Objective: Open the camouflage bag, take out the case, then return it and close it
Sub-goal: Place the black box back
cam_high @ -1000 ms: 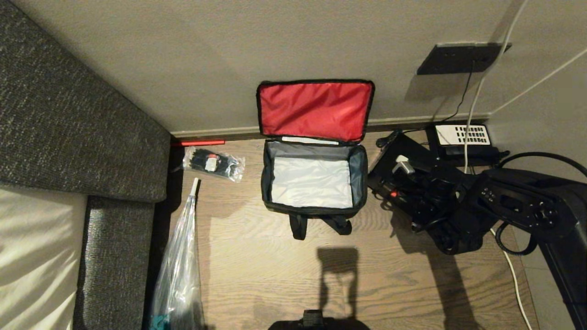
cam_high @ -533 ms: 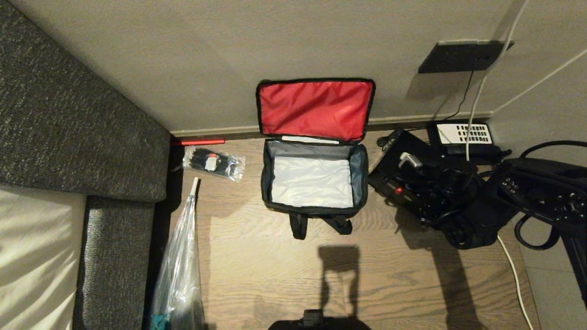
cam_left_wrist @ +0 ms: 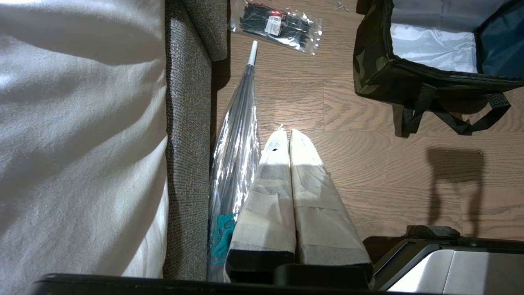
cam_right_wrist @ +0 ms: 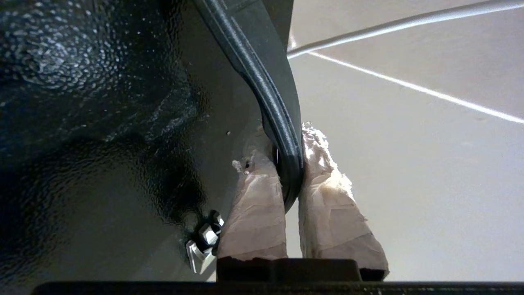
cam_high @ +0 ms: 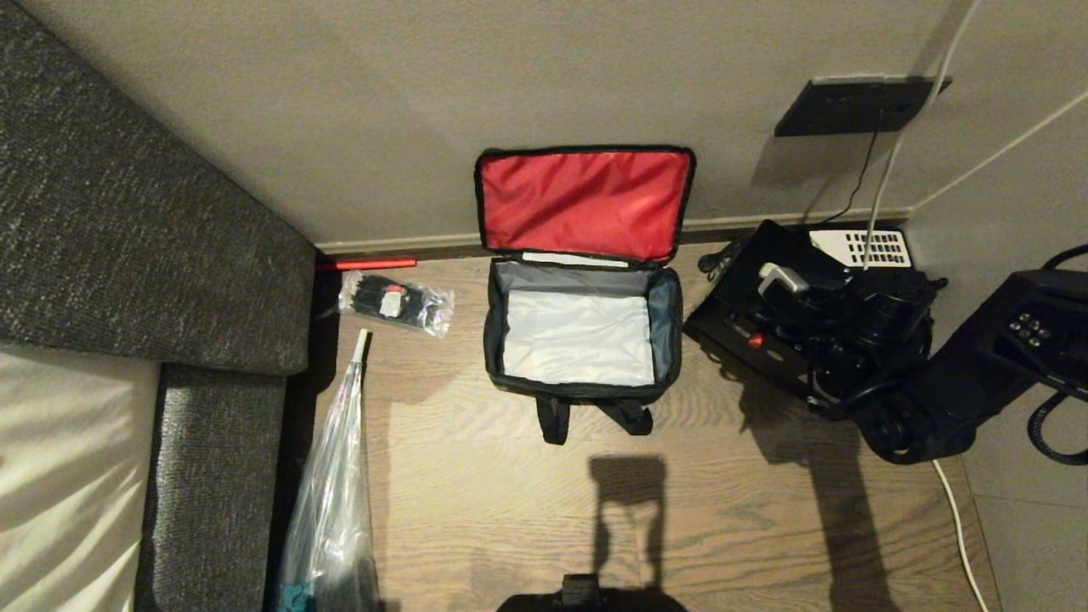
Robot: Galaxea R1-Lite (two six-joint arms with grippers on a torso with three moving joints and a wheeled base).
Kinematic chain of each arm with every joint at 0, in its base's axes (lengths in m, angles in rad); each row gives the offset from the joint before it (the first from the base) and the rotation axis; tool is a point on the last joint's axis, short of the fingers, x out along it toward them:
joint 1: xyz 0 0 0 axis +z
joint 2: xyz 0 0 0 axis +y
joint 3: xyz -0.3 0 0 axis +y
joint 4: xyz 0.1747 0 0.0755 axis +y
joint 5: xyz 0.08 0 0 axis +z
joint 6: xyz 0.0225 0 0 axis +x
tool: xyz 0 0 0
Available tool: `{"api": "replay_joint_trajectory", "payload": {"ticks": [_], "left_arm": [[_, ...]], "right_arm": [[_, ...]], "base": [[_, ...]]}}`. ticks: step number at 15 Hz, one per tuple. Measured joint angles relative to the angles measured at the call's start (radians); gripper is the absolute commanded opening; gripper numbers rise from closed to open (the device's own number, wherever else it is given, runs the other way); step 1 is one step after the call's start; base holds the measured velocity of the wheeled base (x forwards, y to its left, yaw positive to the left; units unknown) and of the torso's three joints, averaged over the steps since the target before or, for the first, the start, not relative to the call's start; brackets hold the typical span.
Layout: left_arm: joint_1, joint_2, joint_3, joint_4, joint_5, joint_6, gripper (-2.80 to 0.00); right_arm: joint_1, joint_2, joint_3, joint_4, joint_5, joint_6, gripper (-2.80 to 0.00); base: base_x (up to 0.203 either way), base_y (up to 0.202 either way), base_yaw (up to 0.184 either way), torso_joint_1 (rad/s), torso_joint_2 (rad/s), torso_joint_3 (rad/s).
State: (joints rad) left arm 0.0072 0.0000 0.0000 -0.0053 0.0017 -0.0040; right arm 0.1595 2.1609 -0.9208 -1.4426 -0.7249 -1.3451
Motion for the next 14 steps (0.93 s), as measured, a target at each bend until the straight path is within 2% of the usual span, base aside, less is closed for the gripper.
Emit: {"api": "replay_joint_trajectory", "payload": {"ticks": [7,14], "left_arm": [[0.000,0.000,0.000,0.000,0.000,0.000,-2.80],[0.000,0.000,0.000,0.000,0.000,0.000,-2.80]], "right_arm": [[0.032,-0.192,0.080,0.041,0.072,-0.075,-2.80],[0.125,-0.366,0.142,0.161,0.072,-0.095,-2.80]], "base": [[0.000,0.000,0.000,0.000,0.00,0.000],[0.000,0.000,0.000,0.000,0.00,0.000]]}}
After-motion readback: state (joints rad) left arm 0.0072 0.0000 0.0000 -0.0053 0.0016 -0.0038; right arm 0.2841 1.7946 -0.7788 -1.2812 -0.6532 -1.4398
